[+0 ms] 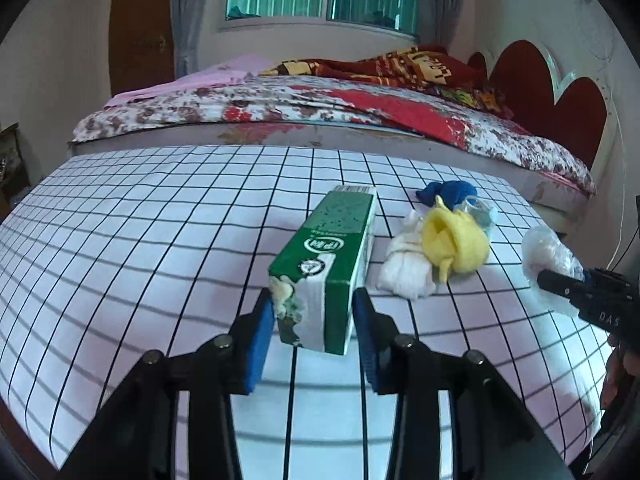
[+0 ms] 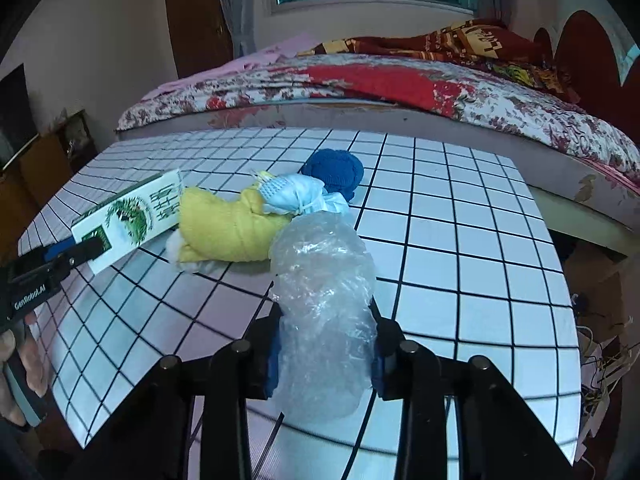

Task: Collect trash
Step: 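Grasp the green milk carton with the left tool while the right tool grasps the clear plastic bag, then carry the green carton and clear plastic bag over the black bin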

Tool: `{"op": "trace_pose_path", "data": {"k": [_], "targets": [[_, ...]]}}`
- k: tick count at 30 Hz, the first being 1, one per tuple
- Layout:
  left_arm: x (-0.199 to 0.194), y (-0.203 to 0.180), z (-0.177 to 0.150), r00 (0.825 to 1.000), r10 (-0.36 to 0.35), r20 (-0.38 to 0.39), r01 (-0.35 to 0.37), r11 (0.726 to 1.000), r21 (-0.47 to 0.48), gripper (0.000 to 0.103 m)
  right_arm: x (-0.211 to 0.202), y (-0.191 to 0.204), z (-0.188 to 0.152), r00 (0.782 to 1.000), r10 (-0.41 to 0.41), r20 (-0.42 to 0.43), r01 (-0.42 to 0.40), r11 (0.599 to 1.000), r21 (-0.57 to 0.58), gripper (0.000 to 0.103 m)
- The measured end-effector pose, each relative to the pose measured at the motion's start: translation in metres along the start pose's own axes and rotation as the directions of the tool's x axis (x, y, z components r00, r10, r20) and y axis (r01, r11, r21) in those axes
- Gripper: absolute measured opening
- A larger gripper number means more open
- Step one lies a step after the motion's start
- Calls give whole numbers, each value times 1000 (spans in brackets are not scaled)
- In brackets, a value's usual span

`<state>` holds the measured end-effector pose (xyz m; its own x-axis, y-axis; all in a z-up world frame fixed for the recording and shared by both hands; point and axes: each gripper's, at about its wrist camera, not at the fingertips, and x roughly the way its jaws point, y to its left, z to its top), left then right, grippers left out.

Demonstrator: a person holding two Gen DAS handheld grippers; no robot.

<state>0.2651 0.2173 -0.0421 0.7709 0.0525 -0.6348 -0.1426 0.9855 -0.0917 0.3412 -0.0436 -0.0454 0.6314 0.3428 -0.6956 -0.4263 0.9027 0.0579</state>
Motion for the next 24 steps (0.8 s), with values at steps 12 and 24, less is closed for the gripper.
{"op": "trace_pose_path", "data": {"k": [12, 24], "targets": [[-72, -30, -30, 997, -39, 61, 40, 999, -5, 38, -77, 1, -33, 995, -8, 97, 6, 1000, 27, 36], [-124, -91, -57, 982, -156, 108, 144, 983, 114, 38, -150, -5, -81, 989, -67, 132, 60, 997, 53, 36]]}}
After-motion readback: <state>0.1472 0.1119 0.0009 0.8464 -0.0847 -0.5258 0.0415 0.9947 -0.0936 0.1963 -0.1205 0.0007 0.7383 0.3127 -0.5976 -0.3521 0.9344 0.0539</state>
